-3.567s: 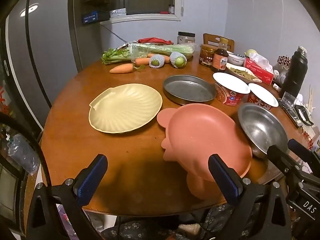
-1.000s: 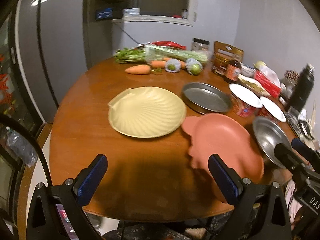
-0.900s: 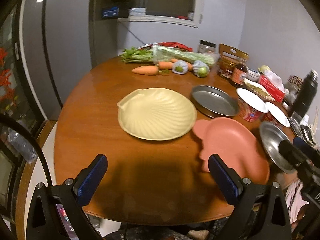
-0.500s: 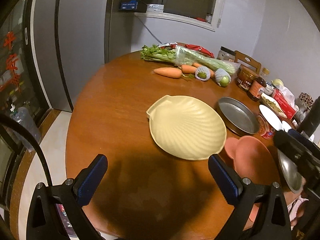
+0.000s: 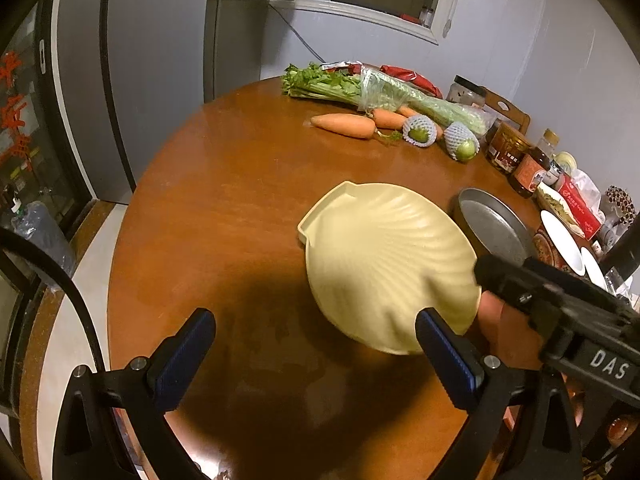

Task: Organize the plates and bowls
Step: 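Grasp the rim of the cream shell-shaped plate with the left tool, then carry the cream plate across the table and lower it, opening the left tool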

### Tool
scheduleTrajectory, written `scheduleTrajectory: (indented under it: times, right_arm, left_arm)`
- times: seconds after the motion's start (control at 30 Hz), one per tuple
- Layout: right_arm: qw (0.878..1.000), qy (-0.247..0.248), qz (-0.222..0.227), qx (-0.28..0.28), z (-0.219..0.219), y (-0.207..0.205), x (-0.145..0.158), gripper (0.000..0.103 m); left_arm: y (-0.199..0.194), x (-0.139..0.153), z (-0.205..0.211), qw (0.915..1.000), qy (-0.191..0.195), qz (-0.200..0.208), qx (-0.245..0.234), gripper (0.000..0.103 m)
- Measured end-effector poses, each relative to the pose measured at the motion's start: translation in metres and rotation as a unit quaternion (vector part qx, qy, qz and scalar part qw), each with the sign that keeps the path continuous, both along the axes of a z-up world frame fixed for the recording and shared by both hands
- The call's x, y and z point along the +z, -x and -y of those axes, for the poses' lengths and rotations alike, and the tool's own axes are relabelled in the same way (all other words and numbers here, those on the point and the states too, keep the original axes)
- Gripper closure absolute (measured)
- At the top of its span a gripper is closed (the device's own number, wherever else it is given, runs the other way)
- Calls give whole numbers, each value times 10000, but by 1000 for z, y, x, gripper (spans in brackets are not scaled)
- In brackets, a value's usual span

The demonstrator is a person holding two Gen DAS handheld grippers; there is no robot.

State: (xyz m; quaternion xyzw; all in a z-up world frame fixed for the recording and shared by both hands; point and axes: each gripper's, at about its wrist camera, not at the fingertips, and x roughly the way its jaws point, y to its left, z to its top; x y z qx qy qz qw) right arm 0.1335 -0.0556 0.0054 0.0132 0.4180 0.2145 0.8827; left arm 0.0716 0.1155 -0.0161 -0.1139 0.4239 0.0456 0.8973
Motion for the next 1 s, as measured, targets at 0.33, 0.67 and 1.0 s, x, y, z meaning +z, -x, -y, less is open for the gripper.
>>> scheduleTrajectory:
  times: [0.33,0.67,1.0]
  right_arm:
    - [9989,-73,-399,241,-9,-22,-14,41]
    - [9974,118,-543,448,-17,-28,-22,49]
    - [9980,168,-345,511,-14,-25,-15,54]
  left_arm:
    - [-14,-5,0,9995,151,-267,-19,16]
    - [-24,-15,10,9978,400,-468,-232,58]
    - [-27,-10,13,9984,362,-383,-196,63]
